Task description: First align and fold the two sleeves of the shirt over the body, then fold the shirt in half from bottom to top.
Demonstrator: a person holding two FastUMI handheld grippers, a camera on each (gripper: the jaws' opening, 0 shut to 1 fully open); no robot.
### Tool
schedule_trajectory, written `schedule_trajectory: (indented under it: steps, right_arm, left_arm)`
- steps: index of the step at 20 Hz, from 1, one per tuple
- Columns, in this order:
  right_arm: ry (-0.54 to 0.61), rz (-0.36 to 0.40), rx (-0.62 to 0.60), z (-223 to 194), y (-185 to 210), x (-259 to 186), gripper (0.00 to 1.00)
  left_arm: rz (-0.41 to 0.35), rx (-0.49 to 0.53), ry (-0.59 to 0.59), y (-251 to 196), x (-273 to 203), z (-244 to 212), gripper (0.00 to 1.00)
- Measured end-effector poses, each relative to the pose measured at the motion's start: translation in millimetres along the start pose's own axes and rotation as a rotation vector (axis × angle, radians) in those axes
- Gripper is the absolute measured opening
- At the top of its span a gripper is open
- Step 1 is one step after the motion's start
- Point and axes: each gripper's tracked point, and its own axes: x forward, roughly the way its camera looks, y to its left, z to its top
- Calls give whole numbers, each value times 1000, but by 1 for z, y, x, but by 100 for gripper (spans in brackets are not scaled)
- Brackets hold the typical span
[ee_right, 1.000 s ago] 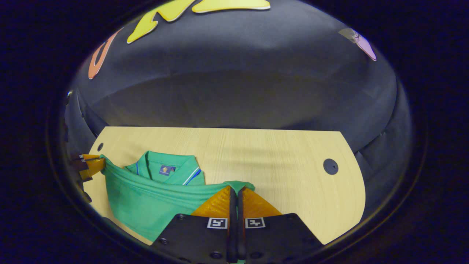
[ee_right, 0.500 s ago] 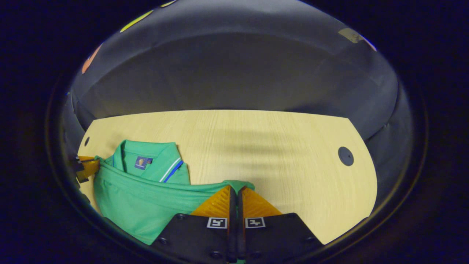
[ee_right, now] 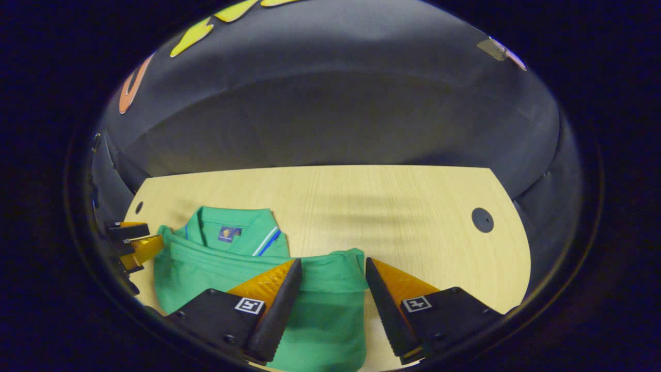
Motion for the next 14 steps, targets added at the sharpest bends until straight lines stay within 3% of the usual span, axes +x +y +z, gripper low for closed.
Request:
schedule_trajectory:
  steps: [1, 3, 7, 9, 14]
  right_arm:
    - [-11, 23, -1, 4, 6, -13, 82]
    - [-42, 27, -25, 12, 9, -41, 100]
    - [-119, 29, -64, 27, 18, -115, 100]
    - [-177, -8, -99, 34, 13, -159, 98]
    - [-341, -21, -108, 39, 30, -272, 100]
  left_arm:
    - [2, -11, -14, -2, -10, 5, 96]
    - [8, -39, -52, -5, -38, 18, 98]
    - [16, -101, -146, -17, -114, 40, 98]
    - [8, -125, -201, -23, -161, 51, 98]
    - [55, -81, -363, -32, -268, 67, 97]
